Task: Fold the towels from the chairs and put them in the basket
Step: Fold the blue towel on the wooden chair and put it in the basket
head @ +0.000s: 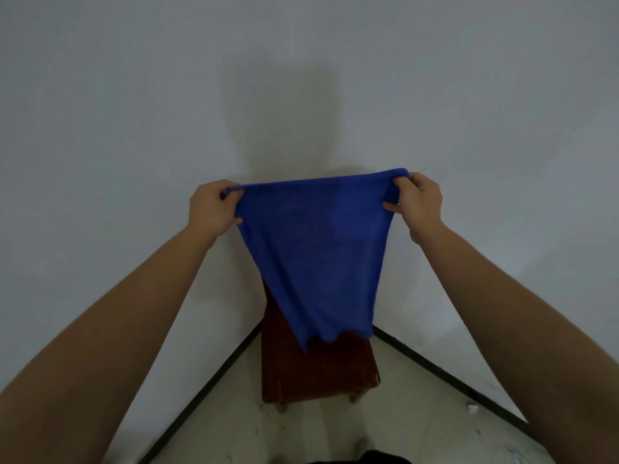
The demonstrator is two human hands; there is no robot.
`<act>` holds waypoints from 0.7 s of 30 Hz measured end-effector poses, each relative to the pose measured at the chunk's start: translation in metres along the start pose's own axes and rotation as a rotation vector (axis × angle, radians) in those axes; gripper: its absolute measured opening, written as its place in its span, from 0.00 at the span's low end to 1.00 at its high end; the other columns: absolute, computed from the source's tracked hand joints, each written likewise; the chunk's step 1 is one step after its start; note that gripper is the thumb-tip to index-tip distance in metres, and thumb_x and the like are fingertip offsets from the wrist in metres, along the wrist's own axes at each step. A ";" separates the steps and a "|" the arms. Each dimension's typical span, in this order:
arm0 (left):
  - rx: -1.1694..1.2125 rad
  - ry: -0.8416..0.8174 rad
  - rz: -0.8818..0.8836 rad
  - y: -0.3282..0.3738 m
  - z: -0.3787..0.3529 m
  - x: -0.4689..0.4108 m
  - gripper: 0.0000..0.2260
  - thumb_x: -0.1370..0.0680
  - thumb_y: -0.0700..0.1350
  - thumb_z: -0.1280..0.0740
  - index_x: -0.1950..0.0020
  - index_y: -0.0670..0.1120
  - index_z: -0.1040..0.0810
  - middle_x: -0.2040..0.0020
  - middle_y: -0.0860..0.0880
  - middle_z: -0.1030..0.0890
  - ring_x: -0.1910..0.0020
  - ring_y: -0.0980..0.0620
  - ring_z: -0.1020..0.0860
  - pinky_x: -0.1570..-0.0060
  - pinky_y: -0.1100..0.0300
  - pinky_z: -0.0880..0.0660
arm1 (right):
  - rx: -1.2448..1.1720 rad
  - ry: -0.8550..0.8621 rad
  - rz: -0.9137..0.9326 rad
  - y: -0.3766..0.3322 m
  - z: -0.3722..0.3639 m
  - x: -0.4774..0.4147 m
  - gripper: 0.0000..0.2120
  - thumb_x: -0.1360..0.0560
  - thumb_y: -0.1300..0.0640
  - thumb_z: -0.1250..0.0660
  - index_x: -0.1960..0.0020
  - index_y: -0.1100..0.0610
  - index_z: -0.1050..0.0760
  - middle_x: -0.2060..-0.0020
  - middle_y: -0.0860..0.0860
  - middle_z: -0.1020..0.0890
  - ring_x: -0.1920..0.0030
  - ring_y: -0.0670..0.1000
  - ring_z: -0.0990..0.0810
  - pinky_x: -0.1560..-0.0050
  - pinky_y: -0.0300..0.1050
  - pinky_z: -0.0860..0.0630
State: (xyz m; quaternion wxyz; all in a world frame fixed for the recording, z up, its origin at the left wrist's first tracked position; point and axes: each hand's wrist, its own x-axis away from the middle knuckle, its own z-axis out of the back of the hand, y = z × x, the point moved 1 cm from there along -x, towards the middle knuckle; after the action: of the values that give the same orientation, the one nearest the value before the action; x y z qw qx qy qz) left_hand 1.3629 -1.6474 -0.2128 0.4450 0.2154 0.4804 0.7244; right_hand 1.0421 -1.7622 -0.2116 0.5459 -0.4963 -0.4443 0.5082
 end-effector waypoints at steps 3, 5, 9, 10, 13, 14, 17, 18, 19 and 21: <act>0.024 0.055 0.063 -0.005 -0.017 -0.008 0.06 0.21 0.41 0.34 0.49 0.47 0.17 0.52 0.43 0.17 0.50 0.42 0.18 0.47 0.45 0.19 | -0.054 -0.001 -0.044 0.009 -0.002 -0.016 0.10 0.23 0.61 0.39 0.61 0.56 0.23 0.62 0.50 0.20 0.58 0.49 0.21 0.50 0.49 0.17; -0.058 0.082 0.035 -0.002 -0.026 -0.010 0.08 0.21 0.41 0.35 0.48 0.46 0.17 0.51 0.45 0.16 0.50 0.45 0.18 0.45 0.47 0.21 | -0.046 -0.018 -0.063 0.014 -0.001 -0.027 0.10 0.23 0.61 0.39 0.60 0.56 0.23 0.62 0.49 0.21 0.59 0.48 0.22 0.49 0.49 0.18; -0.120 0.148 -0.052 0.010 -0.033 -0.017 0.09 0.21 0.42 0.35 0.45 0.44 0.16 0.49 0.46 0.16 0.49 0.48 0.19 0.44 0.51 0.22 | -0.077 -0.063 -0.048 0.014 0.001 -0.045 0.11 0.22 0.61 0.40 0.62 0.55 0.24 0.65 0.48 0.22 0.63 0.46 0.24 0.53 0.48 0.21; -0.127 0.161 -0.069 0.013 -0.032 -0.019 0.09 0.21 0.42 0.35 0.45 0.44 0.17 0.48 0.46 0.16 0.49 0.49 0.19 0.44 0.51 0.22 | -0.088 -0.078 -0.042 0.012 0.001 -0.048 0.11 0.22 0.61 0.40 0.62 0.54 0.24 0.66 0.47 0.22 0.63 0.45 0.24 0.53 0.46 0.21; -0.145 0.212 -0.085 0.023 -0.032 -0.021 0.09 0.21 0.42 0.34 0.45 0.43 0.17 0.49 0.45 0.16 0.51 0.50 0.20 0.46 0.54 0.22 | -0.112 -0.114 -0.039 0.008 0.003 -0.060 0.12 0.21 0.61 0.40 0.62 0.54 0.25 0.66 0.47 0.24 0.63 0.44 0.24 0.53 0.43 0.21; -0.149 0.229 -0.084 0.026 -0.033 -0.019 0.09 0.22 0.41 0.34 0.45 0.43 0.17 0.50 0.46 0.16 0.51 0.51 0.20 0.46 0.55 0.22 | -0.116 -0.131 -0.038 0.007 0.004 -0.063 0.12 0.21 0.61 0.40 0.62 0.54 0.25 0.66 0.47 0.25 0.62 0.45 0.25 0.53 0.43 0.21; -0.162 0.268 -0.059 0.036 -0.033 -0.008 0.09 0.22 0.42 0.34 0.45 0.43 0.17 0.50 0.47 0.16 0.51 0.52 0.20 0.47 0.56 0.23 | -0.100 -0.161 -0.033 0.004 0.007 -0.067 0.12 0.21 0.61 0.40 0.62 0.54 0.25 0.64 0.48 0.24 0.61 0.45 0.25 0.54 0.42 0.21; -0.169 0.272 -0.050 0.039 -0.033 -0.003 0.08 0.22 0.43 0.33 0.45 0.44 0.17 0.49 0.47 0.16 0.51 0.52 0.20 0.47 0.58 0.23 | -0.098 -0.162 -0.037 0.004 0.009 -0.066 0.12 0.21 0.61 0.40 0.62 0.54 0.25 0.64 0.48 0.23 0.61 0.45 0.24 0.55 0.42 0.21; -0.178 0.271 -0.044 0.042 -0.033 0.002 0.08 0.22 0.44 0.33 0.45 0.44 0.17 0.50 0.47 0.17 0.51 0.53 0.21 0.48 0.59 0.24 | -0.099 -0.155 -0.042 0.005 0.011 -0.064 0.12 0.21 0.61 0.40 0.62 0.54 0.25 0.64 0.48 0.23 0.62 0.45 0.24 0.55 0.42 0.21; -0.222 0.260 -0.044 0.045 -0.034 0.017 0.09 0.21 0.44 0.34 0.45 0.44 0.17 0.51 0.49 0.18 0.51 0.53 0.22 0.50 0.61 0.26 | -0.076 -0.136 -0.044 0.009 0.017 -0.055 0.12 0.21 0.60 0.40 0.62 0.54 0.25 0.64 0.48 0.23 0.62 0.46 0.25 0.56 0.44 0.22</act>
State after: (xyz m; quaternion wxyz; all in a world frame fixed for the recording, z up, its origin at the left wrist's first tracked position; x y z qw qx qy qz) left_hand 1.3096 -1.6566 -0.1899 0.4158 0.0591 0.4556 0.7849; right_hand 1.0193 -1.8159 -0.2180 0.5062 -0.4710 -0.5103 0.5113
